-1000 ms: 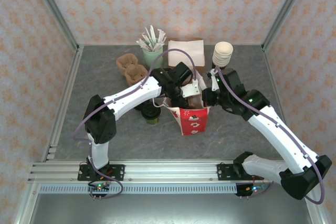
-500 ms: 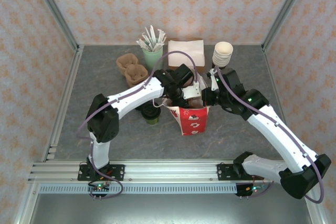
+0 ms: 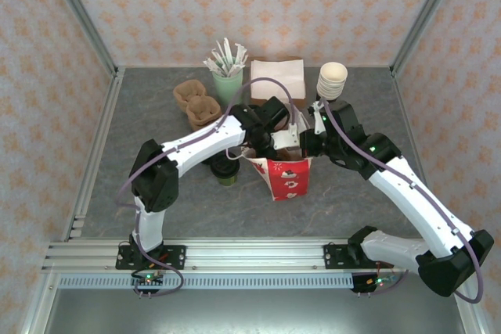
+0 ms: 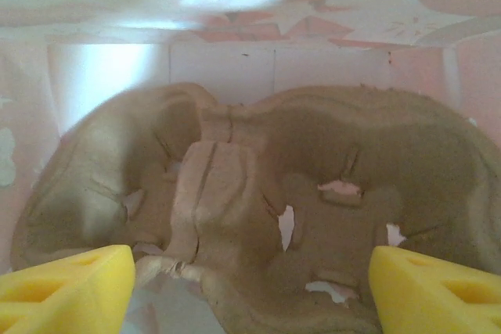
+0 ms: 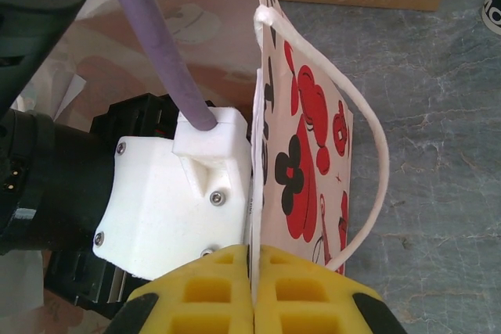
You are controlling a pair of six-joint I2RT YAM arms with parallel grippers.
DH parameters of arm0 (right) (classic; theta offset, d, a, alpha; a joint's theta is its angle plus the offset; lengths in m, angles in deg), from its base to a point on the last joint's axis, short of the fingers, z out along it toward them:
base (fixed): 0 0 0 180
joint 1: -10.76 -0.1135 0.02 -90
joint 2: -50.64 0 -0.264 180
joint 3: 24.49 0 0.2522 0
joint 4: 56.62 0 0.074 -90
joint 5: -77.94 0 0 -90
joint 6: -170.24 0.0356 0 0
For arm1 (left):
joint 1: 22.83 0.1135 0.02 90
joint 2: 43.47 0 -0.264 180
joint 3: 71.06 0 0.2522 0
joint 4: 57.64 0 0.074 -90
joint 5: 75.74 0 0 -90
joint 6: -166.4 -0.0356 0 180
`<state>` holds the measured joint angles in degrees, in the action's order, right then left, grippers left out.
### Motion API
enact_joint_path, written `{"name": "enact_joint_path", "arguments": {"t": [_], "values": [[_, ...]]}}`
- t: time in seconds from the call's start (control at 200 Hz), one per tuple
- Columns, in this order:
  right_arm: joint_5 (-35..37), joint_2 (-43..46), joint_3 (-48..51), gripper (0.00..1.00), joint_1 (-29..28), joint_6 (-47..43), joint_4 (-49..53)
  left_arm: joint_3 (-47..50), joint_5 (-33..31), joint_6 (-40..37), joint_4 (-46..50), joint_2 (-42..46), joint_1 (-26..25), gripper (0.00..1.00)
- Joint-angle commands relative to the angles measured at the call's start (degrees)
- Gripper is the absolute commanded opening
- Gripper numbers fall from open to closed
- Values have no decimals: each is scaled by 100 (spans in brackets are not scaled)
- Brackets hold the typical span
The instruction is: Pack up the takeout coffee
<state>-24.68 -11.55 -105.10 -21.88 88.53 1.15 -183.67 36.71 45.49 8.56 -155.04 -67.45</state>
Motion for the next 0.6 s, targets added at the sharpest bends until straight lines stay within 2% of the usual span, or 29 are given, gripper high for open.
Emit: {"name": "enact_joint_path", "arguments": {"t": [0.0, 0.185, 0.596], "values": [[176, 46, -63, 0, -33, -72, -177, -226, 179, 19, 224, 473, -19, 85], [352, 61, -65, 0, -32, -43, -89, -288, 114, 116, 361, 811, 74, 98], [836, 15, -248, 0, -32, 246, 104, -363, -25, 35, 730, 1237, 96, 99]]}}
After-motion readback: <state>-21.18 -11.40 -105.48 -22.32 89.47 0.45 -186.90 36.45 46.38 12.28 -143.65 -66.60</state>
